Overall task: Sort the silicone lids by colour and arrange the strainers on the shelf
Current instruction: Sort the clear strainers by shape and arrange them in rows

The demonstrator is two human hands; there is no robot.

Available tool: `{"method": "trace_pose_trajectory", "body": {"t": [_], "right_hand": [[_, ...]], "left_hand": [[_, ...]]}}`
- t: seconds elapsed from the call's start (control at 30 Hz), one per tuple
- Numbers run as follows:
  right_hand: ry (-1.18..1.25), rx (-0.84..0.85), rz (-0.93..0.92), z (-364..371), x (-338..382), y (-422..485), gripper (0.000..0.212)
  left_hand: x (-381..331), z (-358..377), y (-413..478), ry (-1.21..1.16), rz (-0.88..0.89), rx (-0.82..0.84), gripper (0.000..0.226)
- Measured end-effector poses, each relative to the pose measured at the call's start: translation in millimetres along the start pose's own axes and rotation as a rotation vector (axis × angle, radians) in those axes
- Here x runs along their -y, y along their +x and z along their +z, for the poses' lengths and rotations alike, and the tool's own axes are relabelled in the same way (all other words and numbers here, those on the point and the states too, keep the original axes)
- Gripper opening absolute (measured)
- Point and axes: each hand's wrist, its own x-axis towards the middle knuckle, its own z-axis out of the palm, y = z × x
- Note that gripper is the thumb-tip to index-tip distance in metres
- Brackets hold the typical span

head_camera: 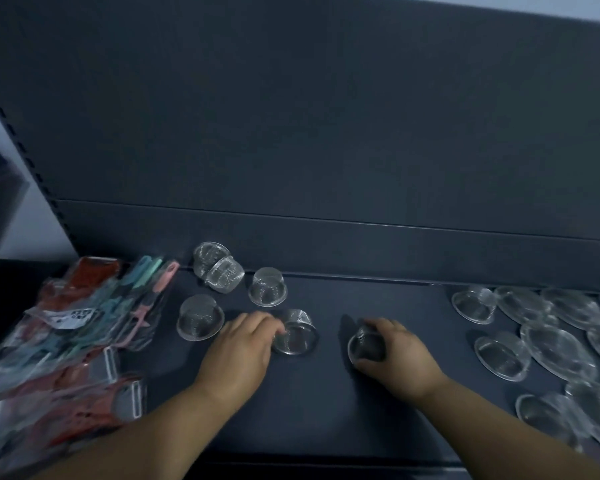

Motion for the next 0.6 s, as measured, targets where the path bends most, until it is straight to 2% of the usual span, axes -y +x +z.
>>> {"method": "trace_pose_trajectory", "body": {"t": [0.13,0.27,0.4,0.53,0.6], "right_hand": [[0.042,-0.045,-0.014,1,-7,-7,0.068],[0.080,-0.094,0.016,-5,-21,-14,0.063],[0.102,-0.127,0.069,-20,-41,-21,0.060],[0.097,-0.163,0.093,-39,-59,-25,0.061],[0.107,-0.172,0.096,-45,-66,-27,0.061]], "left_hand": [[-13,7,-2,-0.024,0.074,0.057,0.017],[-32,14,4,-0.158,-0.004,0.072,0.042],[-50,27,17,-0.282,-0.081,0.086,0.044],[-69,39,37,-0.216,0.031,0.049,0.025],[-80,46,39,-0.177,0.110,0.083,0.023]]}}
